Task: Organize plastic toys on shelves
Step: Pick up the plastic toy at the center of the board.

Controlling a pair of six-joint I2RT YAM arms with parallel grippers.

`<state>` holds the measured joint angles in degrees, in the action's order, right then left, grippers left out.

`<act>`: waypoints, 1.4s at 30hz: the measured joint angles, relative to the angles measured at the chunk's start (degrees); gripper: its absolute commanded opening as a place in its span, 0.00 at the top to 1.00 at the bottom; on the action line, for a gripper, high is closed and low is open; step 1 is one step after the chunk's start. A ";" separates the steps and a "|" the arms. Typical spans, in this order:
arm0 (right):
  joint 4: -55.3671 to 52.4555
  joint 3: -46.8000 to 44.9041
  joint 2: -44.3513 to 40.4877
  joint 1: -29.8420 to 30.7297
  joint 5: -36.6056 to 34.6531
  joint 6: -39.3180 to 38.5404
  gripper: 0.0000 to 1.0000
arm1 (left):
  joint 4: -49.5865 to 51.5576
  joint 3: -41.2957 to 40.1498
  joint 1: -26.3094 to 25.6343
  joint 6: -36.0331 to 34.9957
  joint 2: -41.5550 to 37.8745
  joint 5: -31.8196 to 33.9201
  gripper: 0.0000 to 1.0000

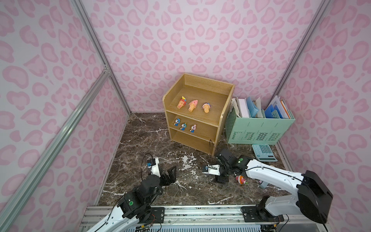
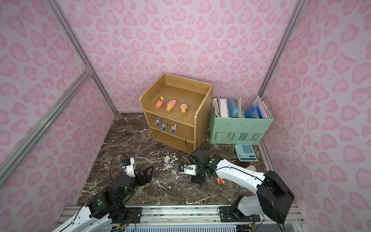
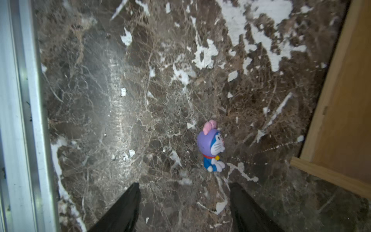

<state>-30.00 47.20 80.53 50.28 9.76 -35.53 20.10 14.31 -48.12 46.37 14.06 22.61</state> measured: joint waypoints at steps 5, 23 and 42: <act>2.10 1.95 7.74 -0.15 -2.43 -2.23 0.37 | 4.13 -0.90 0.02 0.98 -5.11 0.37 0.02; 8.63 4.20 14.67 0.31 -3.91 -1.88 0.67 | 10.86 -0.15 0.04 1.51 -12.74 1.79 0.02; 3.39 21.94 28.41 18.16 -24.48 87.84 0.80 | 14.62 4.81 0.04 1.66 -13.25 2.49 0.02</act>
<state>-26.61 69.14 108.95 68.45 -14.72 52.31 34.72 19.11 -48.07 48.03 0.82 25.10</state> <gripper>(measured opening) 0.297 0.978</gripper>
